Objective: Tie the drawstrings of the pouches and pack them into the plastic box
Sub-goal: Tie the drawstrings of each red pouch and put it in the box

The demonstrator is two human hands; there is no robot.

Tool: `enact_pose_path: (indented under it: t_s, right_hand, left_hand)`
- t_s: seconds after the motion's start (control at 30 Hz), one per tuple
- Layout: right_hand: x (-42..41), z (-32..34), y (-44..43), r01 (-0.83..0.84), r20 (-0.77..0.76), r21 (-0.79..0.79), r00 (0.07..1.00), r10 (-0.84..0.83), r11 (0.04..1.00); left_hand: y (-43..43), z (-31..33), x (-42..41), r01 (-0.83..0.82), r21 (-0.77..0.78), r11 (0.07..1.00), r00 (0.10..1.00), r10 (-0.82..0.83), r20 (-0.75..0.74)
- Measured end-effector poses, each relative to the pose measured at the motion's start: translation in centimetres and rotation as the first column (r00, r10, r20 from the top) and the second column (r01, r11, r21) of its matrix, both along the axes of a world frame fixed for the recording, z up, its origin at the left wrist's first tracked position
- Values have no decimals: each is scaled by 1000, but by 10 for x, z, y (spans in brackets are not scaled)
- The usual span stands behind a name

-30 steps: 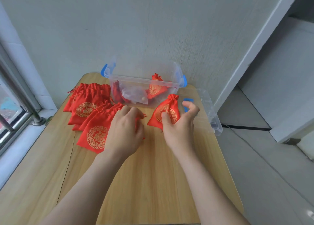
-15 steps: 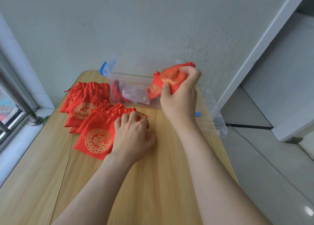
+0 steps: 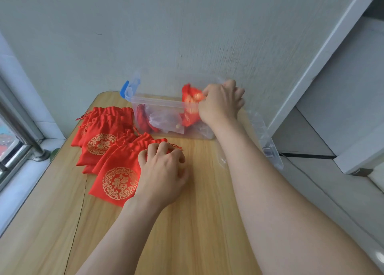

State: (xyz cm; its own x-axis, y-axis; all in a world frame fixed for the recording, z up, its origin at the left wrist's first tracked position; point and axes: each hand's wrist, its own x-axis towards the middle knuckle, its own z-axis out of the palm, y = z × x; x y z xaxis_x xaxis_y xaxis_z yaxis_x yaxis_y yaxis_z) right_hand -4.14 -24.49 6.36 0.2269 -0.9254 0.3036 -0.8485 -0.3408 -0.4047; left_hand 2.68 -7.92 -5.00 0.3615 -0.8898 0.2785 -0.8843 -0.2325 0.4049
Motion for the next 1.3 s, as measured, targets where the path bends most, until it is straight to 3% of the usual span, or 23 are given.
enact_pose_path:
  t_s: [0.1, 0.37, 0.43, 0.5, 0.6, 0.7, 0.9, 1.13, 1.2, 1.3]
  right_hand:
    - [1, -7, 16, 69, -73, -88, 995, -75, 994]
    - [-1, -38, 85, 20, 237, -293, 970, 52, 956]
    - [-4, -42, 103, -6, 291, -170, 955, 56, 985]
    - [-9, -43, 118, -57, 291, 58, 956, 38, 997]
    - [-17, -43, 131, -45, 245, 324, 969, -38, 945]
    - [-25, -41, 140, -33, 239, 467, 967, -90, 884]
    - [-35, -54, 159, -148, 296, 528, 955, -18, 836]
    - [-33, -64, 148, -236, 491, 482, 870, -37, 844]
    - [-27, -60, 144, -262, 573, 490, 816, -81, 831]
    - [-20, -56, 138, -321, 698, 502, 699, -157, 803]
  left_hand:
    - [0, 2, 2, -55, -24, 998, 998, 54, -26]
    - [13, 15, 16, -327, -39, 944, 945, 327, -18]
    - [19, 17, 21, -420, -11, 907, 907, 420, -23]
    - [26, 21, 24, -492, 85, 867, 869, 495, -21]
    - [35, 23, 22, -476, 190, 859, 876, 481, 23]
    - [39, 21, 21, -444, 163, 881, 891, 454, -25]
    - [38, 17, 25, -439, 82, 895, 890, 445, -97]
    - [27, 43, 10, -461, -223, 859, 887, 433, -163]
    - [25, 52, 3, -436, -312, 844, 897, 380, -226]
    - [20, 62, -4, -300, -431, 851, 924, 147, -352]
